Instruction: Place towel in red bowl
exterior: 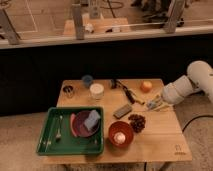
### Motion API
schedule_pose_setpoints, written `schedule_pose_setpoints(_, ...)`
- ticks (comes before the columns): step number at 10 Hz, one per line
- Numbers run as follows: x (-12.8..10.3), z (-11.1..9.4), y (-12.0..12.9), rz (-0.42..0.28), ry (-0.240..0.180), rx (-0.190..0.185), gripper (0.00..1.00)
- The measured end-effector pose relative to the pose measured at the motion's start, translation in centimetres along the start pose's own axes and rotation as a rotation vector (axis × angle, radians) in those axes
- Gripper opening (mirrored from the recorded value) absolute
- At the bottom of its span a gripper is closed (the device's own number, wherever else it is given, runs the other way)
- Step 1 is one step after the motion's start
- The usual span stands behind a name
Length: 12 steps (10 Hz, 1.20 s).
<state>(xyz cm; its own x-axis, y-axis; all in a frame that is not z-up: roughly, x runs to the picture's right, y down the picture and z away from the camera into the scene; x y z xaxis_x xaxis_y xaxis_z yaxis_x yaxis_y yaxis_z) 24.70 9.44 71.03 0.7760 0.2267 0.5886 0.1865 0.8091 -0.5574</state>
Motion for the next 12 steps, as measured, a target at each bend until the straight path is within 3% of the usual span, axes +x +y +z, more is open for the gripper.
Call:
schedule_pose_setpoints(3,-0.1,0.0,-0.1,0.001,-0.007,0.001,0.00)
schedule_pose_setpoints(5,-1.3,0.6,0.4,0.036,-0.061,-0.018,0.00)
schedule_pose_setpoints(8,-3.3,3.4,2.2,0.140,-0.125,-0.107,0.00)
schedule_pose_setpoints(12,-3.6,3.7,2.2,0.138,-0.129,-0.118,0.00)
